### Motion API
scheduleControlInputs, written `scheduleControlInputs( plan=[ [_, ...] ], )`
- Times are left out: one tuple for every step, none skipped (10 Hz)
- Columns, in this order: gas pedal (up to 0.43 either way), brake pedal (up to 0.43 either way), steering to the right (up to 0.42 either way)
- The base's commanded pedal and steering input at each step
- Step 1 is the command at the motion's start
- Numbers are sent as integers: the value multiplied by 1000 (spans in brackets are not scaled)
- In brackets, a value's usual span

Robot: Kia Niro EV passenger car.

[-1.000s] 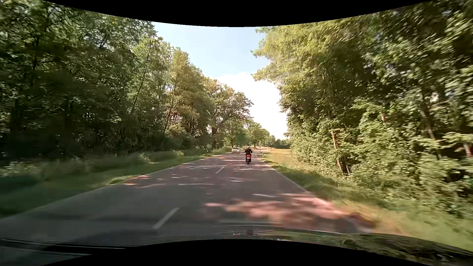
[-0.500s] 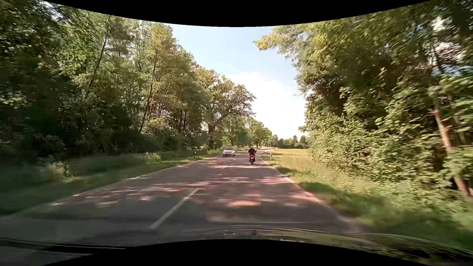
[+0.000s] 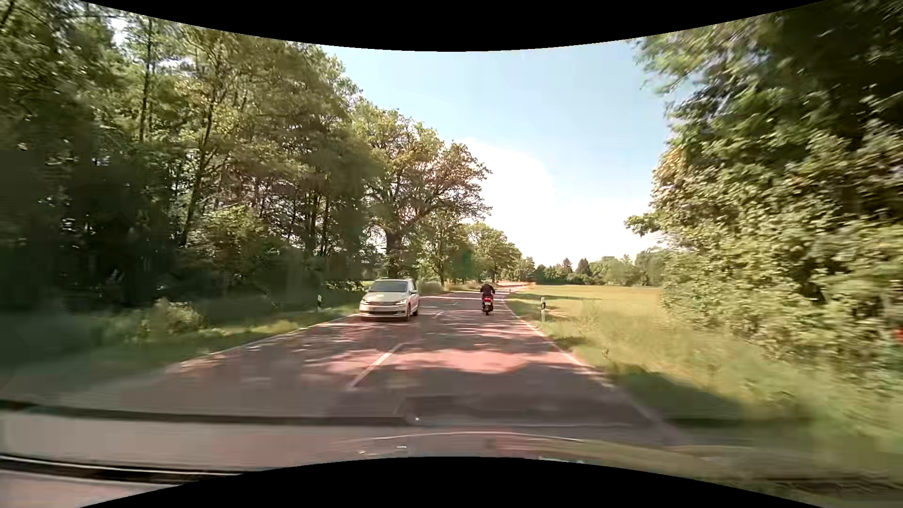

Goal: Follow the waypoints while adhering to traffic rules and regulations

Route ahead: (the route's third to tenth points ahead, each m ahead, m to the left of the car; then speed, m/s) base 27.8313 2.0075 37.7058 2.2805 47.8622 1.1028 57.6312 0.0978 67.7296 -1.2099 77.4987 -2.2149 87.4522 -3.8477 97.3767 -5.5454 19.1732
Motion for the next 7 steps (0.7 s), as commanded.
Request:
scheduleControlInputs(
  plan=[
    [248,6,-1],
    [248,6,-1],
    [248,6,-1],
    [260,6,-1],
    [260,6,0],
    [260,6,1],
    [260,6,3]
  ],
)
